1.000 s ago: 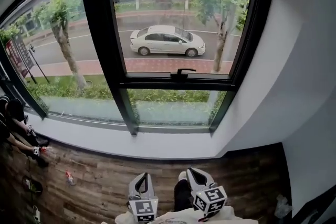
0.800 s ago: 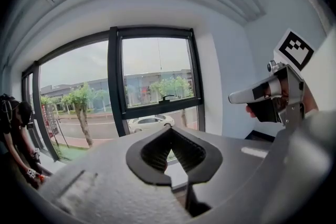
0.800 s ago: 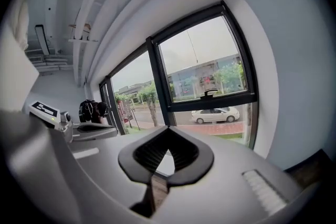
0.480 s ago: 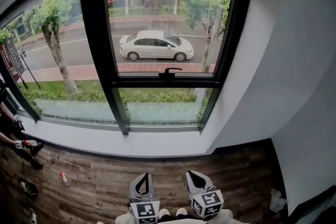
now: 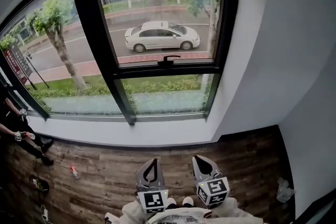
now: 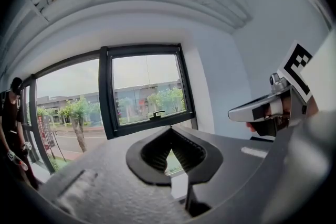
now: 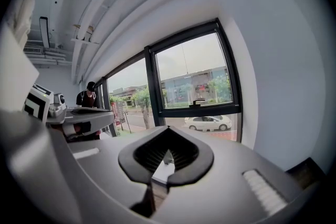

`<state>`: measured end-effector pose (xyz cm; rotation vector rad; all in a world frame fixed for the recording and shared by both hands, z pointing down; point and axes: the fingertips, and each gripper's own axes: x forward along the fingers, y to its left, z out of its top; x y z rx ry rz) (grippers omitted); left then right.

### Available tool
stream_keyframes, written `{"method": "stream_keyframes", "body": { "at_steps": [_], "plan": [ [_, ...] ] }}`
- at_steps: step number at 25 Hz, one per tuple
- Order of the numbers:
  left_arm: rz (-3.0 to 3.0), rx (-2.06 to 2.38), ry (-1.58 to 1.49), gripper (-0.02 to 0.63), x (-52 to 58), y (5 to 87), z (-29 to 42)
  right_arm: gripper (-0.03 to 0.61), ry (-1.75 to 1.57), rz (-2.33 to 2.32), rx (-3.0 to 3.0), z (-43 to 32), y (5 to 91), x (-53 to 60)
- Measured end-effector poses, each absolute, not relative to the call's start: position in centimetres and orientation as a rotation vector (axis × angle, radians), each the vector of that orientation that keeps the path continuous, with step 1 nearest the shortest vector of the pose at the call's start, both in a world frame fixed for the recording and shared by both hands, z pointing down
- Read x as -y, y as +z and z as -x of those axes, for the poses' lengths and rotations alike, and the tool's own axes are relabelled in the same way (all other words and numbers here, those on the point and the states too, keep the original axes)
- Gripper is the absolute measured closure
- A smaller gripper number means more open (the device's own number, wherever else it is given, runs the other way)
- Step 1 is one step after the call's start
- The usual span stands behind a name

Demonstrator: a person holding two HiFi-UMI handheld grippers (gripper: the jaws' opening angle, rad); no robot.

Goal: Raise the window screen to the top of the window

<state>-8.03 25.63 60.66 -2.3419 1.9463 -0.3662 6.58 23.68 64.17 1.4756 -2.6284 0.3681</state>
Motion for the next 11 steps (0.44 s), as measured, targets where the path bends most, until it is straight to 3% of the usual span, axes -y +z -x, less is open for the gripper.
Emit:
{"method": "stream_keyframes", "body": {
  "at_steps": [7, 11],
  "plan": [
    [2.329, -1.948, -0.366, 0.611, -24.1, 61.5, 6.9, 0.577, 0.367, -1.447, 2.648, -7.2, 65.3, -22.0],
    [2.224, -2.104, -0.347, 0.611, -19.9, 63.3, 10.1, 0.577, 0.337, -1.284, 2.707, -3.9, 66.5, -16.3]
  ]
}}
